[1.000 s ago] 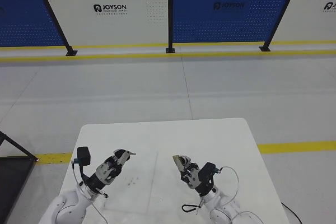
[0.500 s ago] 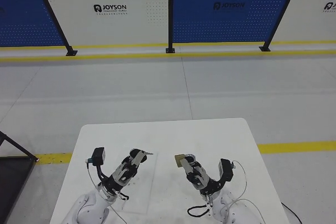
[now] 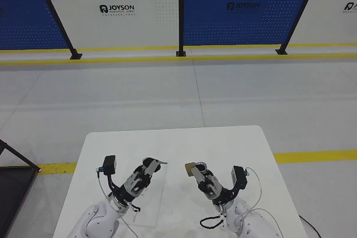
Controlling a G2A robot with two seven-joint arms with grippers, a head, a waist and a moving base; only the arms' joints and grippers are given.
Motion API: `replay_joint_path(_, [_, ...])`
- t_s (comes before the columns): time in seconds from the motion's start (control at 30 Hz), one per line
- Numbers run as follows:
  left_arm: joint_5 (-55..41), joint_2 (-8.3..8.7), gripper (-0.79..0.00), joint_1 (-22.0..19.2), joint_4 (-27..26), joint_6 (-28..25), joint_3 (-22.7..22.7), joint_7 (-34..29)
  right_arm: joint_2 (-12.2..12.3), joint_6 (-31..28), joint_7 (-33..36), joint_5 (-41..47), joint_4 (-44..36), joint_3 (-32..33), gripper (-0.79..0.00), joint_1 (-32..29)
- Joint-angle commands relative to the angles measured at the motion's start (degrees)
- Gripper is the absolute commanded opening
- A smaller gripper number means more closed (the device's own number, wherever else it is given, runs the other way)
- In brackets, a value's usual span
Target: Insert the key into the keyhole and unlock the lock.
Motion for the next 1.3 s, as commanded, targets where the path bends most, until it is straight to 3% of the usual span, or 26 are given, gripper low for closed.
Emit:
replay_joint_path(0.0, [0.0, 0.00, -0.785, 0.0, 0.0, 0.0, 0.0, 0.0, -0.1, 0.5, 0.9, 0.7, -0.3, -0.3, -0.785, -0.2])
replay_joint_path(0.1, [-1.6, -0.26, -0.785, -0.2, -0.6, 0.9, 0.7, 1.7, -0.5, 1.5, 1.1, 4.4, -1.4, -1.0, -0.785, -0.5])
replay_joint_path(0.3, [-3.3, -1.47, -0.785, -0.7, 1.8, -3.6, 4.0, 10.9, -2.2, 3.9, -3.9, 10.0, -1.6, -3.4, -0.785, -0.1])
replay_joint_path(0.53, [2.0, -3.59, -0.785, -2.3, 5.7, -8.2, 9.4, 21.5, -4.4, 6.3, -6.3, 14.0, -1.1, -6.3, -0.785, 0.4])
replay_joint_path(0.7, [6.5, -5.20, -0.785, -4.4, 8.6, -7.8, 13.1, 27.0, -5.2, 5.7, -5.7, 13.9, -0.6, -6.4, -0.785, 0.4])
replay_joint_path(0.97, [8.0, -6.97, -0.785, -7.9, 12.0, -4.5, 17.2, 29.6, -5.2, 5.7, -5.7, 13.9, -0.6, -6.4, -0.785, 0.4])
replay_joint_path(1.27, [7.5, -7.88, -0.785, -9.4, 13.2, -4.6, 18.7, 29.5, -5.2, 5.7, -5.7, 13.9, -0.6, -6.4, -0.785, 0.4])
